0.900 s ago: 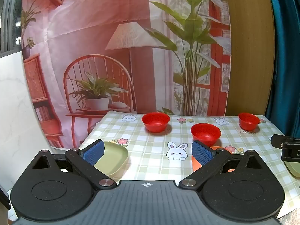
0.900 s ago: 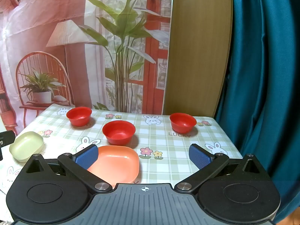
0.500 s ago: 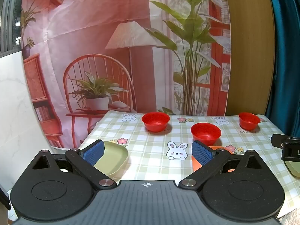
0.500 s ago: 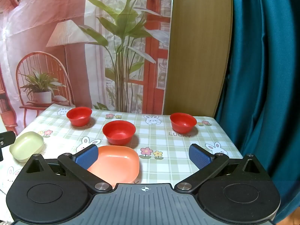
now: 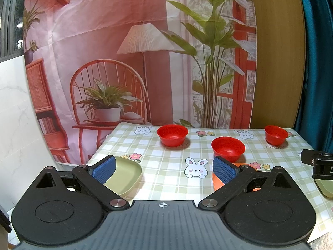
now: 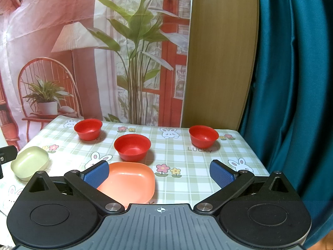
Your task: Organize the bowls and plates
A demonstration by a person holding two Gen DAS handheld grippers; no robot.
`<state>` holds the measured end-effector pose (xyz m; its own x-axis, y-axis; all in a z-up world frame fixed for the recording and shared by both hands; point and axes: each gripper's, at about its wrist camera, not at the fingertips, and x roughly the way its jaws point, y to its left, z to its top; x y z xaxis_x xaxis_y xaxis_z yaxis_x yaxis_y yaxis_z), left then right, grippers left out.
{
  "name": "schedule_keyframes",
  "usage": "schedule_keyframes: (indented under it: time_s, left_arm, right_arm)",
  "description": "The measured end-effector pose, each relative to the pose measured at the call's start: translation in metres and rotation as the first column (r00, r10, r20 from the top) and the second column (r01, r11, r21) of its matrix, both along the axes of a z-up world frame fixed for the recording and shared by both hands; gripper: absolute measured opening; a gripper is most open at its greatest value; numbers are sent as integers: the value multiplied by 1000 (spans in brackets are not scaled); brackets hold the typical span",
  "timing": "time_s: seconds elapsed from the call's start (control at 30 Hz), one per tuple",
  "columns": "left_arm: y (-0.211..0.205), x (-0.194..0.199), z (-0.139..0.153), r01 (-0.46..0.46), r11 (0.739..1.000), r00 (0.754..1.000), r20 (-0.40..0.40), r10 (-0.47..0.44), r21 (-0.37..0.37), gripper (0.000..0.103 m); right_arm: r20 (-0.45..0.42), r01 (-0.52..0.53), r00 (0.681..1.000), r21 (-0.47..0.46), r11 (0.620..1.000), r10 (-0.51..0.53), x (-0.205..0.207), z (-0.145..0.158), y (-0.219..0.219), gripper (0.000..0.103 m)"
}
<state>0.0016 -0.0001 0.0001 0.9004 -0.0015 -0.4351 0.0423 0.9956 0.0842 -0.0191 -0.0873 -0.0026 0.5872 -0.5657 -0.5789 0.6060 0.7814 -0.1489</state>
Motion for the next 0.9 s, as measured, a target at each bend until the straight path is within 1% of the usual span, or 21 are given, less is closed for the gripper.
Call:
schedule_keyframes:
  time_s: [0.9]
  left_arm:
    - [1,2,-3,-3,1000,1000,-14,3,-13,100]
  right_arm:
    - [-2,1,1000,3,1000,-1,0,1,0,103]
